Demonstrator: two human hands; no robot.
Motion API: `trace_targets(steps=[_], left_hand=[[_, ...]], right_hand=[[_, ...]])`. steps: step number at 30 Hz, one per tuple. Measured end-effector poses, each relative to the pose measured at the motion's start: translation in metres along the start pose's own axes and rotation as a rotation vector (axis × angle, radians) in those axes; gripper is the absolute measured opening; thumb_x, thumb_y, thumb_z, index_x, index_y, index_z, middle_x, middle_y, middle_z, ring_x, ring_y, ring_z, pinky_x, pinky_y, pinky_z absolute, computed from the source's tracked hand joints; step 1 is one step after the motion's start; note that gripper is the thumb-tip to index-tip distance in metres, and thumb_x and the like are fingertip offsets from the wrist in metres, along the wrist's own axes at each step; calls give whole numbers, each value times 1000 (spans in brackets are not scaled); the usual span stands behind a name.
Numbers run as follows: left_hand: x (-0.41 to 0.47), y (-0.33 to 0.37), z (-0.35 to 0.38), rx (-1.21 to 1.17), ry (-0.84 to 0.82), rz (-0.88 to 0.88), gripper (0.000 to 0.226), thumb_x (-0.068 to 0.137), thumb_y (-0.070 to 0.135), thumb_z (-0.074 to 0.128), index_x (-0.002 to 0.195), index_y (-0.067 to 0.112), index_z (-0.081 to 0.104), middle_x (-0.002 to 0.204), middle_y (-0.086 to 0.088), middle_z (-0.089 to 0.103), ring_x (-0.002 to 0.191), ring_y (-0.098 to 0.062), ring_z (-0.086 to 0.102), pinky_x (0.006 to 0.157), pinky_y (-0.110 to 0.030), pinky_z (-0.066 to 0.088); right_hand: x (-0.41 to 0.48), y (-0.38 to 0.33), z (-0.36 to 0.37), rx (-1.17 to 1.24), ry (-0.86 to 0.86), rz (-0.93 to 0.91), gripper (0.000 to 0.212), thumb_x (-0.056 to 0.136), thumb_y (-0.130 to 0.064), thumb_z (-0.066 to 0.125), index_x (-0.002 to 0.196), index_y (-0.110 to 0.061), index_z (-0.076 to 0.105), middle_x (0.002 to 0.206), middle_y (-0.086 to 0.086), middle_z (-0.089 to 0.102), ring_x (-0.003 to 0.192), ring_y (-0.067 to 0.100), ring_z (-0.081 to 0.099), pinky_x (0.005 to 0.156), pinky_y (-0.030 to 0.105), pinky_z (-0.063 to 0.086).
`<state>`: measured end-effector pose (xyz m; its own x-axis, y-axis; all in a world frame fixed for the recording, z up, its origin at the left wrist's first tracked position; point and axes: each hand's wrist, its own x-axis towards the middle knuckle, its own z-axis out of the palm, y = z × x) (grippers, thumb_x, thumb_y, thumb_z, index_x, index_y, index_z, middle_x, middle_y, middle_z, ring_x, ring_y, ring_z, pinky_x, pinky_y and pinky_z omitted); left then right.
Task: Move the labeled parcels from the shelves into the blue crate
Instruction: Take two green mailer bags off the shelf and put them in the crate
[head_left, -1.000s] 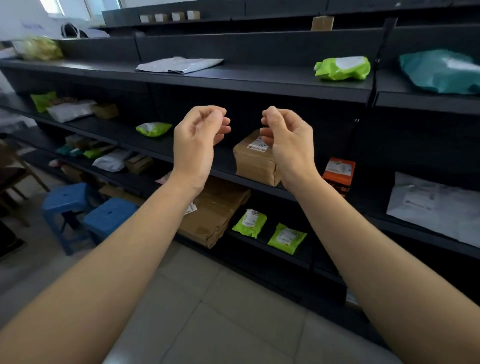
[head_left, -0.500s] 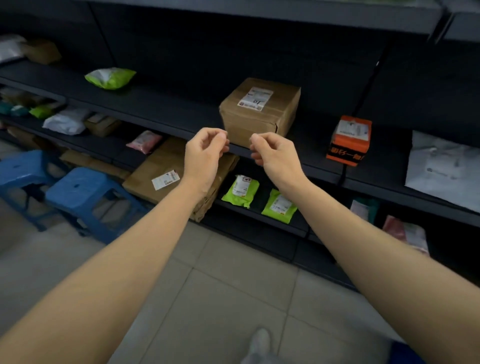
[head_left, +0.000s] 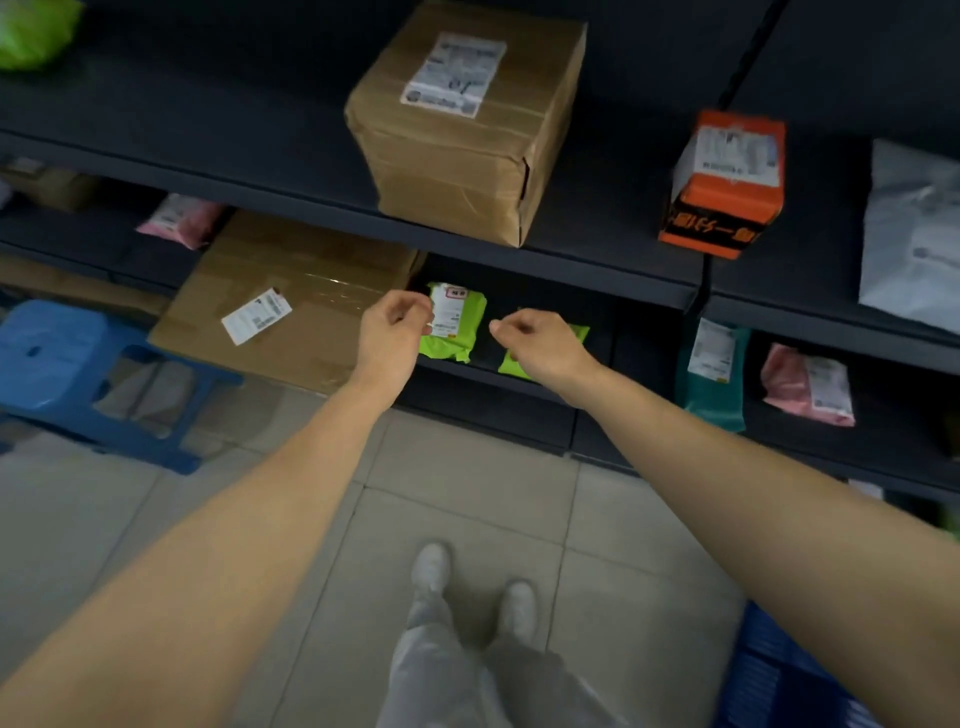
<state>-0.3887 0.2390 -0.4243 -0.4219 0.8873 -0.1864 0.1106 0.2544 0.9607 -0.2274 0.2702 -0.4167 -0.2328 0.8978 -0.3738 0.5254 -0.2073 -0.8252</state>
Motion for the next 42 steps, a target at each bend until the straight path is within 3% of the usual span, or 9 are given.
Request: trace_targets(steps=[8,13,17,21,26,30,34,38,42], left_hand=[[76,-59,23,138,-136,-80,20,90,11,49,77,24,58,86,0,63,78,-13,58,65,-17,42],[137,-115,43,313,-171,-76,11,88,19,53,88,20,65,96,-3,63,88,-21,59,75,-26,42],[171,-162,64,442,-176,-122,24,89,13,58,108,-1,62,104,-9,60,92,-20,55,75,-23,38],[201,-209,77,684,-184,-162,43,88,25,60,125,5,54,131,-20,46,118,-36,50,95,-38,45],[245,-233,95,795,-139,-154,62,86,30,61,138,7,38,139,-21,37,127,-39,38,103,-47,38],[271,-249,106,834,-95,-241,75,80,37,66,138,6,32,140,-22,38,128,-41,39,104,-50,36],[281,-268,110,638,-61,-395,88,49,38,84,122,5,50,124,-16,59,107,-33,60,87,-39,52],[273,-268,125,662,-123,-281,40,80,19,69,114,1,59,116,-19,65,103,-35,63,81,-35,52],[255,-260,138,639,-144,-237,27,86,17,62,106,0,58,114,-21,64,104,-36,62,83,-39,51]], right_hand=[[81,59,15,68,141,202,29,94,-35,53,94,-7,62,80,1,58,88,22,55,76,28,40],[136,102,27,117,237,324,43,94,-36,52,124,-6,56,105,7,58,96,25,56,79,31,42],[175,144,37,134,295,402,50,93,-37,53,135,-10,46,131,12,53,110,30,56,81,30,43],[205,183,39,38,310,508,63,92,-45,52,142,-9,37,143,16,36,129,37,40,103,44,41],[240,222,32,-74,340,557,70,88,-45,56,143,-9,31,144,16,32,134,36,29,106,45,32],[259,247,29,-43,360,631,76,85,-43,62,142,-6,29,145,18,33,134,37,32,108,44,31],[273,270,38,45,354,705,80,73,-46,71,134,-4,40,135,17,50,122,37,49,104,47,42],[278,277,46,70,344,728,48,73,-38,74,108,-7,63,110,10,64,106,32,62,89,36,52],[269,272,47,79,358,725,3,89,-10,57,87,-8,58,89,9,57,78,24,61,54,23,41]])
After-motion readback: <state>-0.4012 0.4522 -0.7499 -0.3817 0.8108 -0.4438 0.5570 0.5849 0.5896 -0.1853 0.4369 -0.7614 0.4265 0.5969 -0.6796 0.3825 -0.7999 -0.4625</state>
